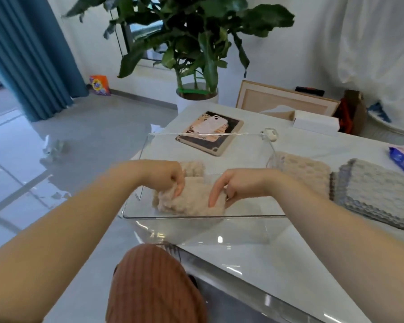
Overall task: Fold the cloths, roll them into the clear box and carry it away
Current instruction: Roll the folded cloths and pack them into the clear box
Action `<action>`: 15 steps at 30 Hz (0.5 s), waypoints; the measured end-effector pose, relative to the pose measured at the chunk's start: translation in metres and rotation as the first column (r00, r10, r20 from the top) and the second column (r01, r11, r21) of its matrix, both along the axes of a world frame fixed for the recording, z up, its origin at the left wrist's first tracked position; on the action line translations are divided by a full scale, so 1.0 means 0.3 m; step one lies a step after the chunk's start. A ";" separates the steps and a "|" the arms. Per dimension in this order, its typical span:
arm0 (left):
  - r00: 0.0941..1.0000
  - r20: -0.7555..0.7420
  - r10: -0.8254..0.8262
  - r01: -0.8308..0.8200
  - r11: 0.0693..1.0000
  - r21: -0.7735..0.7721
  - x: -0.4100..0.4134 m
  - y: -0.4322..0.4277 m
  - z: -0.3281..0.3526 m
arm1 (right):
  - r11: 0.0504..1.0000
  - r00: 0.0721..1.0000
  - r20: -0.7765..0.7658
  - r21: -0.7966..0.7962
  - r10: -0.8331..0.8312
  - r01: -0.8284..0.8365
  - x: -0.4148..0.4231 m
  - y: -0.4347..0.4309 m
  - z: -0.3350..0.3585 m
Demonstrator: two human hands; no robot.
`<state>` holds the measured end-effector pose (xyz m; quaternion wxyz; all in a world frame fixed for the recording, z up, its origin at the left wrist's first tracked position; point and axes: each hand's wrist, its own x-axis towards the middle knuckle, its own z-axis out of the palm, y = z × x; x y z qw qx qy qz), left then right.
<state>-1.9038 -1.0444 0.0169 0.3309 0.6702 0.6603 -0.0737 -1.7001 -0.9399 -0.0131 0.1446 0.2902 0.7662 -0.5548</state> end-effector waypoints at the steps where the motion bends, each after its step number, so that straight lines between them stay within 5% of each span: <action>1: 0.995 -0.093 -0.039 0.032 0.997 -0.068 0.006 0.018 -0.028 | 0.998 0.997 0.074 0.048 0.036 -0.039 -0.030 -0.014 -0.014; 6: 0.862 -0.458 -0.215 0.040 0.931 -0.362 0.046 0.037 -0.138 | 0.968 0.945 0.285 0.146 0.158 -0.206 -0.152 -0.067 -0.087; 10: 0.788 -0.573 -0.226 -0.007 0.927 -0.375 0.053 0.040 -0.169 | 0.946 0.954 0.272 0.256 0.126 -0.198 -0.176 -0.088 -0.093; 15: 0.608 -0.767 -0.206 0.066 0.976 -0.209 0.016 0.045 -0.185 | 0.929 0.937 0.316 0.280 0.151 -0.244 -0.164 -0.069 -0.103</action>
